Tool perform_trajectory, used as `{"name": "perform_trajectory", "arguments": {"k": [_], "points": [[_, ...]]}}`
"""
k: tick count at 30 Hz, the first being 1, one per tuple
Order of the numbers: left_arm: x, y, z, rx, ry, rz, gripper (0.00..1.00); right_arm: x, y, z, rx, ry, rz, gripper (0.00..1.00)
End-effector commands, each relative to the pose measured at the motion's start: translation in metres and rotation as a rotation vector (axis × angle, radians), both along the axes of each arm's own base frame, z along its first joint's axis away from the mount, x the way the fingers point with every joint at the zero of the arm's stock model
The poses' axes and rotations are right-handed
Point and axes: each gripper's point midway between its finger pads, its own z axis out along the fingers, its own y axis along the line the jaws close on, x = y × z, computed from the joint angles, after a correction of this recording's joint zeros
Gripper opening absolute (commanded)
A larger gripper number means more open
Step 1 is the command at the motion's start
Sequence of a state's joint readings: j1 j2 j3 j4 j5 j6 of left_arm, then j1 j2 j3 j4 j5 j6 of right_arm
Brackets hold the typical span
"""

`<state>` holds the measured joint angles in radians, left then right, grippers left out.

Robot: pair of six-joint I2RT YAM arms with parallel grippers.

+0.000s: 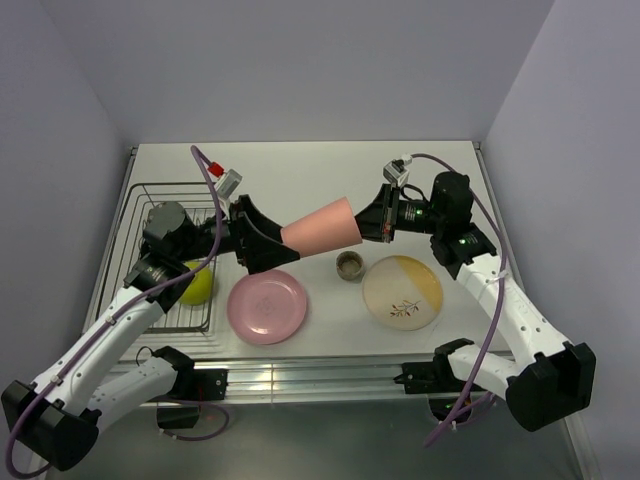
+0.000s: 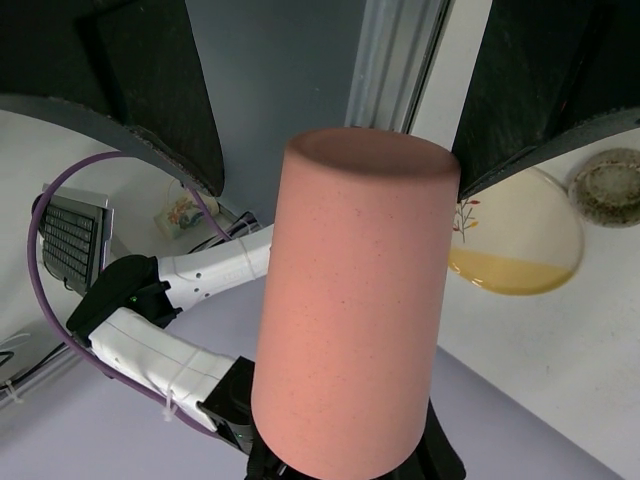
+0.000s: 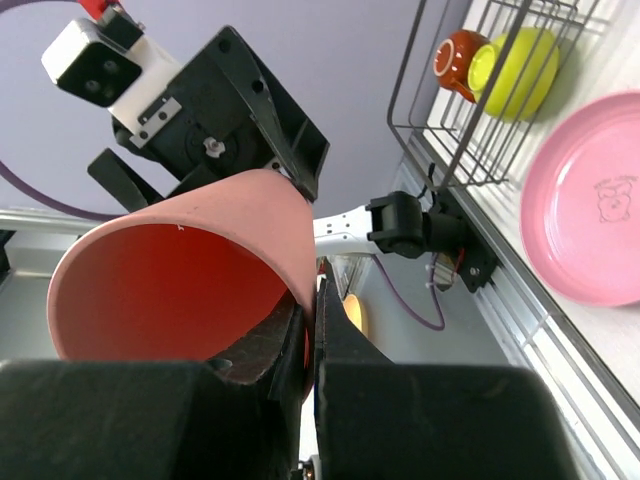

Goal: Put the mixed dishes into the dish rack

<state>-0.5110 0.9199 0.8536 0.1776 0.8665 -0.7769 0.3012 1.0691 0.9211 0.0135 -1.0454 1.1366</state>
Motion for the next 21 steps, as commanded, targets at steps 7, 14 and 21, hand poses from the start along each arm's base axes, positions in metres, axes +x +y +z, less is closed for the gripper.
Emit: {"name": "perform_trajectory", "arguments": {"k": [7, 14, 21], "points": [[-0.006, -0.009, 0.024, -0.069, -0.068, -0.021, 0.99, -0.002, 0.002, 0.012, 0.066, -0.049, 0.038, 0.00], [0.001, -0.013, 0.030, -0.082, -0.067, -0.001, 0.84, -0.004, 0.004, 0.011, 0.069, -0.040, 0.051, 0.00], [0.009, -0.010, 0.026, -0.035, -0.039, 0.064, 0.00, 0.002, 0.004, 0.012, 0.032, -0.073, 0.032, 0.02]]}}
